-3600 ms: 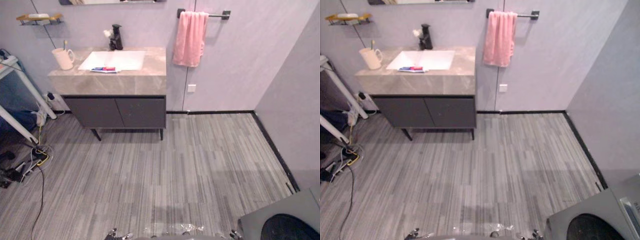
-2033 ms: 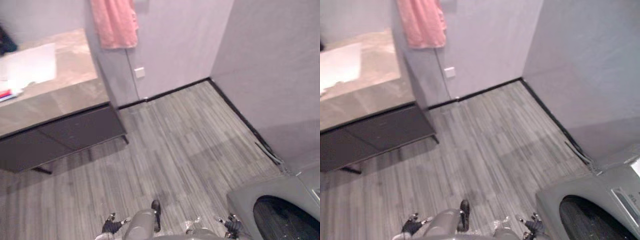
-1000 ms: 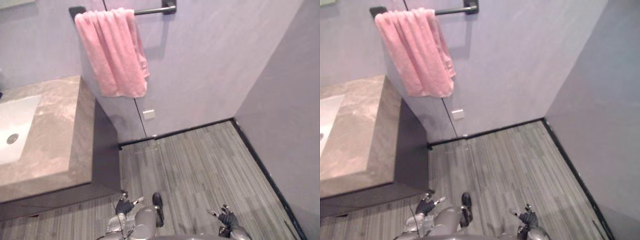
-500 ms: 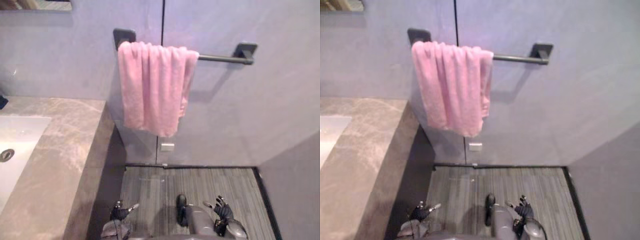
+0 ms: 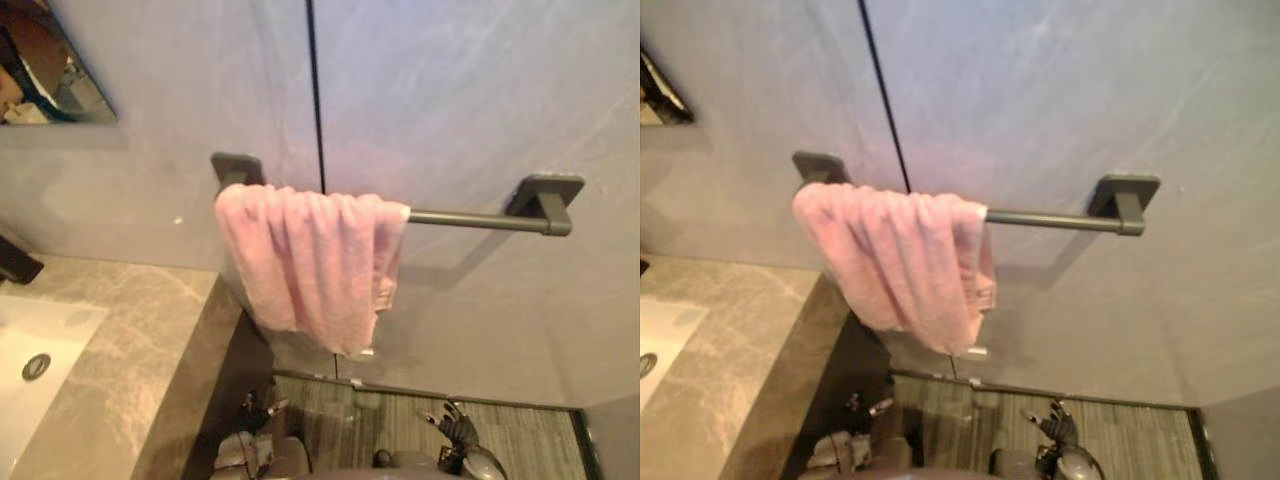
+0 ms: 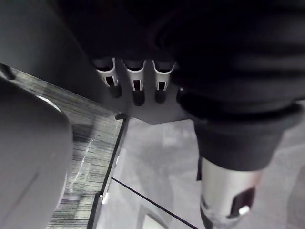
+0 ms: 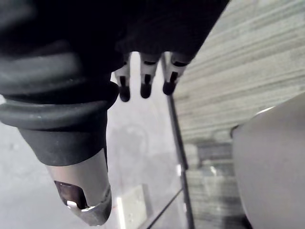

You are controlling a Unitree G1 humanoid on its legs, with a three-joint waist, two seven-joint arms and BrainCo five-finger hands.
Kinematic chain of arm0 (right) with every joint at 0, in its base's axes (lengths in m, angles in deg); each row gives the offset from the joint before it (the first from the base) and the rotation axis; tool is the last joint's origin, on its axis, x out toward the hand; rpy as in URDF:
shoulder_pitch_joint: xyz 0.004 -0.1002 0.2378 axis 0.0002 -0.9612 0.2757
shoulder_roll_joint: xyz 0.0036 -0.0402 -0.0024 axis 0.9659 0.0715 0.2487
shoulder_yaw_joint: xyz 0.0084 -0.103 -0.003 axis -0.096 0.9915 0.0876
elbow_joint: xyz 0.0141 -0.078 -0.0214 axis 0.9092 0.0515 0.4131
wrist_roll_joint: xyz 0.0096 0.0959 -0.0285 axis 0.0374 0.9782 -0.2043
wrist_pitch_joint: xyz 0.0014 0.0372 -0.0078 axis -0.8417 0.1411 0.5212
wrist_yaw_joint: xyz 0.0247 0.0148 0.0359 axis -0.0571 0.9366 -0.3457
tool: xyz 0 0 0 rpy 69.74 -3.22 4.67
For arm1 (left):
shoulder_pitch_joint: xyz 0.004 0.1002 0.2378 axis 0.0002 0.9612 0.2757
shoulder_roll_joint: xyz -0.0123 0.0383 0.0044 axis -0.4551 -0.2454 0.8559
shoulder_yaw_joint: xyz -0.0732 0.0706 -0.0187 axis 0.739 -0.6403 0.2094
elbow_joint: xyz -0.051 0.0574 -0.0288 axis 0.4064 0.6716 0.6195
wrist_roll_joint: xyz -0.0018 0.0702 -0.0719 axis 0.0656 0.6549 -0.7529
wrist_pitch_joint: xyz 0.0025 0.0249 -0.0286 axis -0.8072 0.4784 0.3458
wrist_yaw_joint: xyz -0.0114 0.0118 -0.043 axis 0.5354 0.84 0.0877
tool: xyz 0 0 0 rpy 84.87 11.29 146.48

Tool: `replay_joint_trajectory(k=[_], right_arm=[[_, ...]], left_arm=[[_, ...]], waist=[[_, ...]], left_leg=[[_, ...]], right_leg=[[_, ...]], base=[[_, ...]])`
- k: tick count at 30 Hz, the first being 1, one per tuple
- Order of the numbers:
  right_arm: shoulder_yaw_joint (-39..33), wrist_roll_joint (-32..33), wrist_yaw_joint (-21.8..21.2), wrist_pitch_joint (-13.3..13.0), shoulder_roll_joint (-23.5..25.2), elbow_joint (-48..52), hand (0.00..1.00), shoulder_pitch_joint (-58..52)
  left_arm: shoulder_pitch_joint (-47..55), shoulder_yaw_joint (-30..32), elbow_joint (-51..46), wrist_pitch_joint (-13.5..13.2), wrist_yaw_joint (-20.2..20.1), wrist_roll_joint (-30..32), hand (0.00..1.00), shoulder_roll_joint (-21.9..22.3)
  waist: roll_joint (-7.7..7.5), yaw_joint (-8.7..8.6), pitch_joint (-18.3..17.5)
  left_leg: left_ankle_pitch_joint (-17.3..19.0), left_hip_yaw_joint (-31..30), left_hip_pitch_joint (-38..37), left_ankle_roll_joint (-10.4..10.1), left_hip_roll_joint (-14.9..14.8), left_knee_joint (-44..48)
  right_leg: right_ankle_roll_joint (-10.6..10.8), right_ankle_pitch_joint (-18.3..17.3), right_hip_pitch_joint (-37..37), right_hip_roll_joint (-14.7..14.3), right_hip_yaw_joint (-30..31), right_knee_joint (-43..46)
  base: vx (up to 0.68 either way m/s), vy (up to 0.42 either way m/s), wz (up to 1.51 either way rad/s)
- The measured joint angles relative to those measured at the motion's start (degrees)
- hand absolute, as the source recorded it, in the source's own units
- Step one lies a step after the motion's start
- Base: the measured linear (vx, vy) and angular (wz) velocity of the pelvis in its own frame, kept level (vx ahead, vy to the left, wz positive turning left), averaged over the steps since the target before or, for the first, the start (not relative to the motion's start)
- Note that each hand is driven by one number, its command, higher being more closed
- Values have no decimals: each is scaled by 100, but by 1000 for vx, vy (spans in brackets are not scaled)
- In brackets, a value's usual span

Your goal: Organize washtable

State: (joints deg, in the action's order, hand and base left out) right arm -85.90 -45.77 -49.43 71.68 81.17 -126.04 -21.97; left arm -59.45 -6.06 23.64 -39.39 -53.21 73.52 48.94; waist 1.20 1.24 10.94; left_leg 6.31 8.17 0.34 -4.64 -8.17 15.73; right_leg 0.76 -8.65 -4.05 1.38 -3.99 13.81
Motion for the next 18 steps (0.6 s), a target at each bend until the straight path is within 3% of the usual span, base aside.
replay_joint_trajectory(k=[3,12,15,18], right_arm=[[25,-14,15,-4,161,3,0,-73],[29,-12,42,-36,206,-56,0,-136],[41,-15,127,-43,200,-50,0,-137],[263,-57,171,-42,136,-20,0,-152]], left_arm=[[-12,-17,-5,-2,4,12,0,-58],[41,-419,-9,-43,183,-5,0,21],[292,-850,-591,-67,302,-20,0,14],[920,-1180,-1869,-76,369,-44,0,-24]], waist=[[-210,-9,-112],[-241,-33,-316],[-234,-37,-316],[-235,-5,-320]], left_leg=[[-110,210,-255,115,207,-469],[-481,185,-796,255,563,-1327],[-514,42,-842,273,621,-1395],[-539,-8,-871,273,631,-1472]], right_leg=[[66,-47,22,204,141,-7],[272,31,-292,410,122,-419],[281,34,-436,455,1,-523],[282,33,-488,454,-55,-582]], base=[[21,135,-18],[33,48,3],[48,14,25],[25,-8,10]])
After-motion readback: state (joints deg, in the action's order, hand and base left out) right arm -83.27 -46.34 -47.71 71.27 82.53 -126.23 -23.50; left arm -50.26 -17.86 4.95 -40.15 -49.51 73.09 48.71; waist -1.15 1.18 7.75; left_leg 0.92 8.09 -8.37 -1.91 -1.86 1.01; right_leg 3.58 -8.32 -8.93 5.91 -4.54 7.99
